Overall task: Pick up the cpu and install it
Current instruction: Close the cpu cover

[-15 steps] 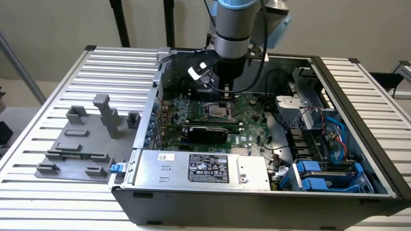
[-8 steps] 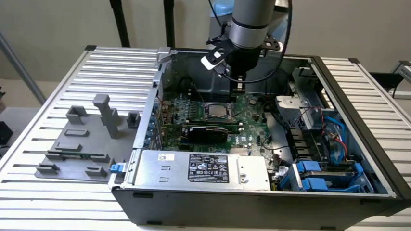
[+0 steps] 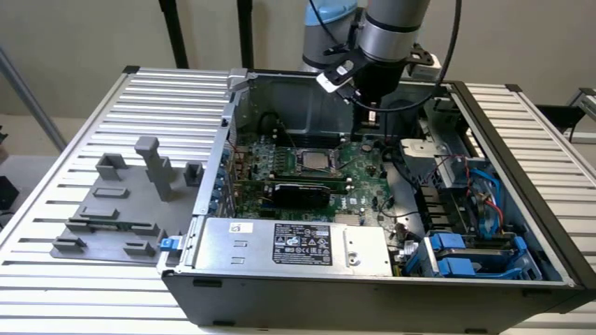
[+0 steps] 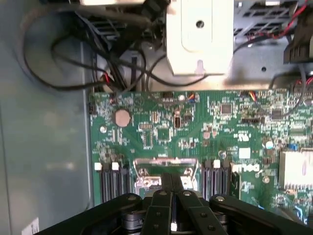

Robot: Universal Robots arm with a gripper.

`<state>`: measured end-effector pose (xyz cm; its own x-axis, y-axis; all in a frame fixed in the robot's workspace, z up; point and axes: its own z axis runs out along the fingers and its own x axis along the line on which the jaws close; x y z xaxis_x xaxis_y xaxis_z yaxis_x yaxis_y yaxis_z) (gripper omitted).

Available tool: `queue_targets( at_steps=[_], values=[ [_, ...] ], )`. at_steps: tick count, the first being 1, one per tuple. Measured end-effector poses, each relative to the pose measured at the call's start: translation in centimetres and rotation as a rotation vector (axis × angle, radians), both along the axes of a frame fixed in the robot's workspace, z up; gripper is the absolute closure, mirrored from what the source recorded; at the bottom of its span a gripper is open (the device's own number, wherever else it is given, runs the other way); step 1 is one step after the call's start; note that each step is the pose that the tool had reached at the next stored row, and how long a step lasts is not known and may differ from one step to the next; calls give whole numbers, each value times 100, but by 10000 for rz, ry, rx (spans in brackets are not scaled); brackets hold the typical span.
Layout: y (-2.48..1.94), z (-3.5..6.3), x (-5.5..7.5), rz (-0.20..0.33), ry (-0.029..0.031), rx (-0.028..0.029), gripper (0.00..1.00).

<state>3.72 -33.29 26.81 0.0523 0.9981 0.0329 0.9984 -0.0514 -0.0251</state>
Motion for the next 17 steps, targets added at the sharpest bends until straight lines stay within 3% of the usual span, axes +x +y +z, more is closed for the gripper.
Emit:
queue_targets(
  at_steps=[6,17],
  values=[
    [1,-6,231,0,4,5,89],
    [1,-187,249,1,18,4,89]
  ],
)
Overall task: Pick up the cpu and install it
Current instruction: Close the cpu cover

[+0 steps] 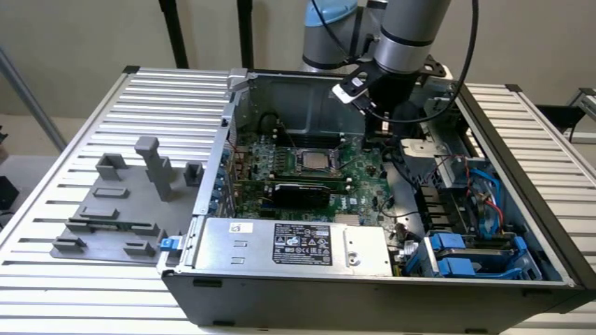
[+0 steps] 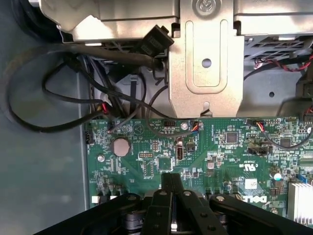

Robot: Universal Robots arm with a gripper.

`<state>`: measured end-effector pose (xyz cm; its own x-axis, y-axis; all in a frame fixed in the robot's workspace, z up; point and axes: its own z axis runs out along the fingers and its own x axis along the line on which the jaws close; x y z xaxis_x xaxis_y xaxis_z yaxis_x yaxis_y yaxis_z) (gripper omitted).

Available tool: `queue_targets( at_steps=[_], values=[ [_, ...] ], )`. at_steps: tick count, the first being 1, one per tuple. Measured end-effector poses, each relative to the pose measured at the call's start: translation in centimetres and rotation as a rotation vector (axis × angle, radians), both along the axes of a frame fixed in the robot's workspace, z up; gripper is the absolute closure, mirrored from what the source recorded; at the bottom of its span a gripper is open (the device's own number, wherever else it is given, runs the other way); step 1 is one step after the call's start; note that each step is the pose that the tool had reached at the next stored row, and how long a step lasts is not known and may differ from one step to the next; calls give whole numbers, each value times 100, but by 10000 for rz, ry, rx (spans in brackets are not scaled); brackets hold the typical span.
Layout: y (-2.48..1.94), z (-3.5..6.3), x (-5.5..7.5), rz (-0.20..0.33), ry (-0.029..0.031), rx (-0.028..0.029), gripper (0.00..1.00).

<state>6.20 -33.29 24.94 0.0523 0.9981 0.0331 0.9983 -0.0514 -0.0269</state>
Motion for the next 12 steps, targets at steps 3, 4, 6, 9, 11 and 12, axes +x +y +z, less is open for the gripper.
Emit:
queue_targets(
  at_steps=[3,4,6,9,11,12],
  values=[
    [0,-4,-14,0,358,-41,89],
    [0,-4,-19,1,497,-67,89],
    [0,-5,-33,4,747,-123,89],
    [0,-6,-61,8,1113,-161,89],
    [0,-7,-84,9,1356,-172,89],
    [0,-7,-97,12,1470,-174,89]
  ],
)
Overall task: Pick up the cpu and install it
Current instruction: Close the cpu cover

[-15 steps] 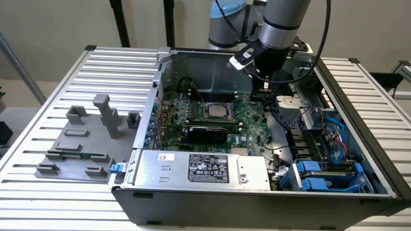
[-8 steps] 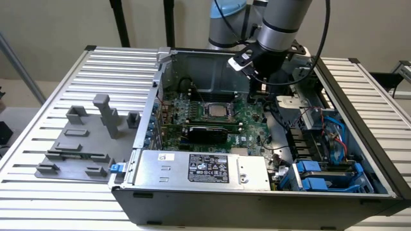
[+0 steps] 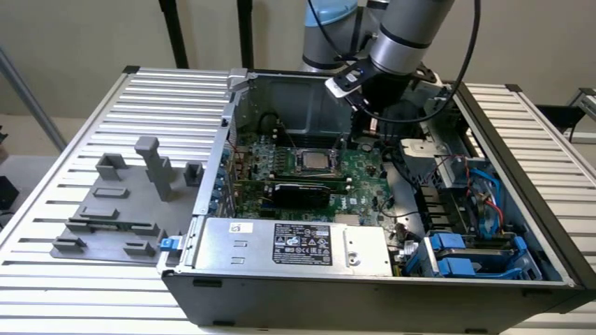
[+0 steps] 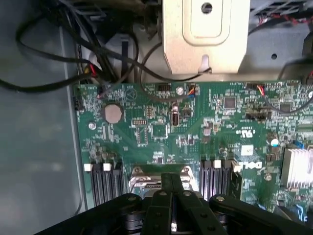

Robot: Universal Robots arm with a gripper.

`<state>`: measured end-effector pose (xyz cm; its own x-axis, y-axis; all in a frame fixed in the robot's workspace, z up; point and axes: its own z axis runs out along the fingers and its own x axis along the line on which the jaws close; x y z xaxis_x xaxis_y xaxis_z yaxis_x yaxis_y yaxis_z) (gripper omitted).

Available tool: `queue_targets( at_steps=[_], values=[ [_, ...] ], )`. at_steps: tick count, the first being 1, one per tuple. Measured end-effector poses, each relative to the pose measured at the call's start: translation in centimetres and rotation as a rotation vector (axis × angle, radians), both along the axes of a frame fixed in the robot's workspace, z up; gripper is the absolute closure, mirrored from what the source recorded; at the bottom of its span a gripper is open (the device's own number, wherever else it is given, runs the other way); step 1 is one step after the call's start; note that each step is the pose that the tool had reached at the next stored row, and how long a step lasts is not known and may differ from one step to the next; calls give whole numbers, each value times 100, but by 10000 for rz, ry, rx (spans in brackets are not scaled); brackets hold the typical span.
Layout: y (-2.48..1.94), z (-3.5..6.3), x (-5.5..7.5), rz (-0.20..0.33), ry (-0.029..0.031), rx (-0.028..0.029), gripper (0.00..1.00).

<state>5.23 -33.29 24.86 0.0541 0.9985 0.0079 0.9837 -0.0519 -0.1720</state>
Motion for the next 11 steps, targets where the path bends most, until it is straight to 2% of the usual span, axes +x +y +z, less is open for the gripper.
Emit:
queue_targets(
  at_steps=[3,5,8,11],
  values=[
    [0,-5,-50,2,317,-1,89],
    [0,-10,-96,0,491,-1,89],
    [0,-22,-184,1,688,0,89],
    [0,-40,-299,1,823,0,89]
  ],
)
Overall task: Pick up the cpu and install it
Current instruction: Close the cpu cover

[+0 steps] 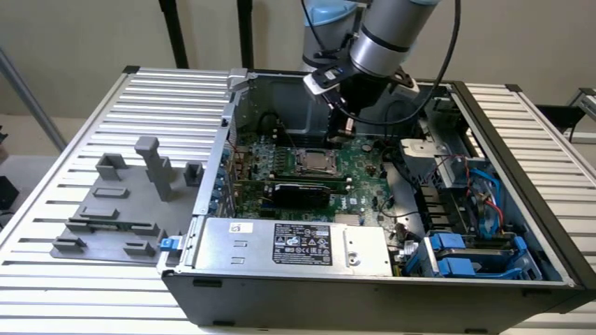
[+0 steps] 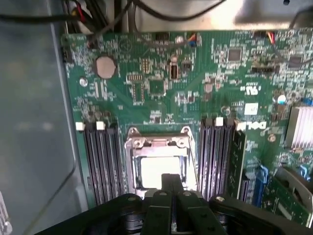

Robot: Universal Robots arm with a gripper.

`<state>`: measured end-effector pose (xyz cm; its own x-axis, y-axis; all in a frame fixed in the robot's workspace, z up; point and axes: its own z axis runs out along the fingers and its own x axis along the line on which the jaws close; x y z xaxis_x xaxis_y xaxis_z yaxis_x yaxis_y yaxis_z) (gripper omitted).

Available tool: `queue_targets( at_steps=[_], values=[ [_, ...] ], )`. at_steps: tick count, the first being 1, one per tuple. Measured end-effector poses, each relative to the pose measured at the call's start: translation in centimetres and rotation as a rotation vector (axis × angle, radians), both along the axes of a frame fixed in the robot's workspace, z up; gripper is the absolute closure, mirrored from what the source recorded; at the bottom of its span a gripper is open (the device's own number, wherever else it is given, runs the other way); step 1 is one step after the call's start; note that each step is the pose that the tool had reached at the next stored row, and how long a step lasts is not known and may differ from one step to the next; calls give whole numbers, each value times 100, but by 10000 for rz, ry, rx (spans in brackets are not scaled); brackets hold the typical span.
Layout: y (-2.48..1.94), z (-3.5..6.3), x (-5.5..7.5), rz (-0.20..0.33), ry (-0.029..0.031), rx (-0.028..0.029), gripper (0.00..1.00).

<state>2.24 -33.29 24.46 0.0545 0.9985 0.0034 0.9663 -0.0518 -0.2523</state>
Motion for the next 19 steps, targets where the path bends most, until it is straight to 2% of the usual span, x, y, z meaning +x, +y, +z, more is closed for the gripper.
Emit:
queue_targets(
  at_steps=[6,8,12,19],
  values=[
    [0,-46,-274,-2,181,-2,89],
    [0,-67,-357,-1,221,-1,89],
    [0,-137,-456,-2,238,-1,89],
    [0,-265,-460,-21,237,0,89]
  ],
)
